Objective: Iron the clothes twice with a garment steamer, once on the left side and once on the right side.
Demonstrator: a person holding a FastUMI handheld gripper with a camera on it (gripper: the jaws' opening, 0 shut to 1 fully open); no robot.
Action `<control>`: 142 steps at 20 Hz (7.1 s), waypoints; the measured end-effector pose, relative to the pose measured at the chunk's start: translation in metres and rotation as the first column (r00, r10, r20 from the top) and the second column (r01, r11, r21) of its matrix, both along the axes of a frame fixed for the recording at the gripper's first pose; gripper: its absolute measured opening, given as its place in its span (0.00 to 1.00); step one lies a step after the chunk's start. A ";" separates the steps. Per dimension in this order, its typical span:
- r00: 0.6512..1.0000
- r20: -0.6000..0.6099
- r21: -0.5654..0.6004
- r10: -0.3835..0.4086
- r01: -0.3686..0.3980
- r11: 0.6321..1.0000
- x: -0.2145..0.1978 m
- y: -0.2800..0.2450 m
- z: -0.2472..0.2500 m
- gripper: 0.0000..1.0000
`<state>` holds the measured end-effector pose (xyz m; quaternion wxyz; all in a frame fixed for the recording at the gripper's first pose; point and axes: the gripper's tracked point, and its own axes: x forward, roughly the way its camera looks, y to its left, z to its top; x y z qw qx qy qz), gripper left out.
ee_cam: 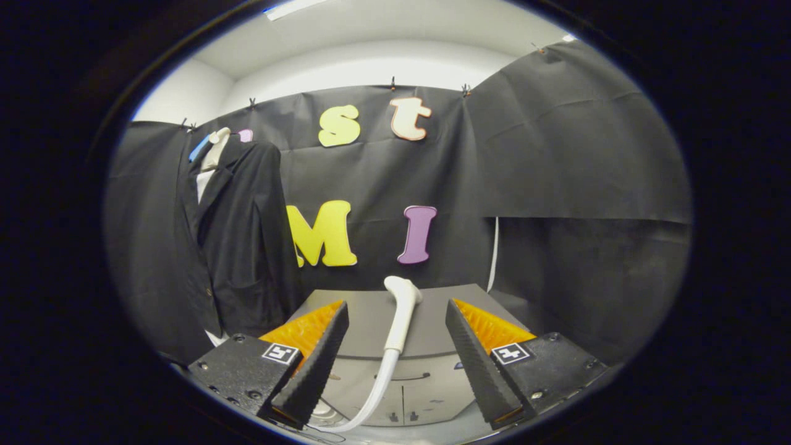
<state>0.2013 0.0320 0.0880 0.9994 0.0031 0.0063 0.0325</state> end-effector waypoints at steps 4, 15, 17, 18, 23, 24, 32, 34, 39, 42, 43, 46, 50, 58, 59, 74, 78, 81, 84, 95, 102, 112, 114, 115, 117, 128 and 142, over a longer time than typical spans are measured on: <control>0.998 -0.061 -0.024 0.007 -0.008 1.000 0.068 0.001 -0.013 0.98; 0.926 -0.376 -0.055 0.006 -0.029 0.998 0.209 -0.010 -0.125 0.98; 0.906 -0.423 -0.038 0.028 -0.049 0.998 0.218 -0.007 -0.138 0.97; 0.894 -0.447 -0.028 0.037 -0.056 0.998 0.221 -0.005 -0.145 0.97; 0.886 -0.464 -0.037 0.000 -0.019 0.999 0.219 -0.008 -0.147 0.82; 0.881 -0.473 -0.032 -0.004 -0.013 0.999 0.219 -0.007 -0.146 0.82; 0.826 -0.563 0.040 0.027 -0.005 0.999 0.214 -0.001 -0.144 0.66; 0.826 -0.560 0.100 0.068 -0.014 0.995 0.215 0.003 -0.145 0.57; 0.822 -0.543 0.183 0.171 -0.082 0.980 0.201 0.017 -0.144 0.40; 0.856 -0.488 0.153 0.168 -0.106 0.983 0.190 0.026 -0.137 0.36; 0.869 -0.468 0.144 0.160 -0.104 0.984 0.186 0.029 -0.133 0.36; 0.907 -0.400 0.147 0.133 -0.080 0.986 0.175 0.041 -0.112 0.36; 0.955 -0.278 0.151 0.100 -0.059 0.987 0.153 0.060 -0.067 0.36; 0.998 -0.023 0.116 0.064 -0.061 0.991 0.105 0.131 0.038 0.36; 0.998 0.002 0.112 0.058 -0.058 0.992 0.096 0.141 0.048 0.36; 0.952 0.280 0.056 0.122 -0.143 0.988 0.028 0.314 0.171 0.36; 0.950 0.279 0.028 0.137 -0.150 0.988 0.038 0.351 0.179 0.36; 0.952 0.272 0.011 0.144 -0.152 0.988 0.046 0.369 0.180 0.36; 0.955 0.256 0.004 0.149 -0.155 0.988 0.054 0.380 0.174 0.36; 0.973 0.182 -0.010 0.144 -0.144 0.990 0.067 0.381 0.130 0.36; 0.982 0.135 -0.016 0.136 -0.135 0.991 0.060 0.371 0.094 0.36; 0.991 0.069 -0.080 0.117 -0.112 0.991 0.057 0.362 0.036 0.36; 0.992 0.055 -0.093 0.112 -0.107 0.990 0.057 0.360 0.026 0.36; 0.993 0.045 -0.098 0.113 -0.108 0.989 0.057 0.360 0.019 0.36; 0.993 0.026 -0.108 0.112 -0.109 0.988 0.055 0.357 0.007 0.36; 0.994 -0.075 -0.132 0.083 -0.092 0.987 0.049 0.341 -0.055 0.36; 0.978 -0.204 -0.136 0.037 -0.066 0.989 0.043 0.328 -0.133 0.36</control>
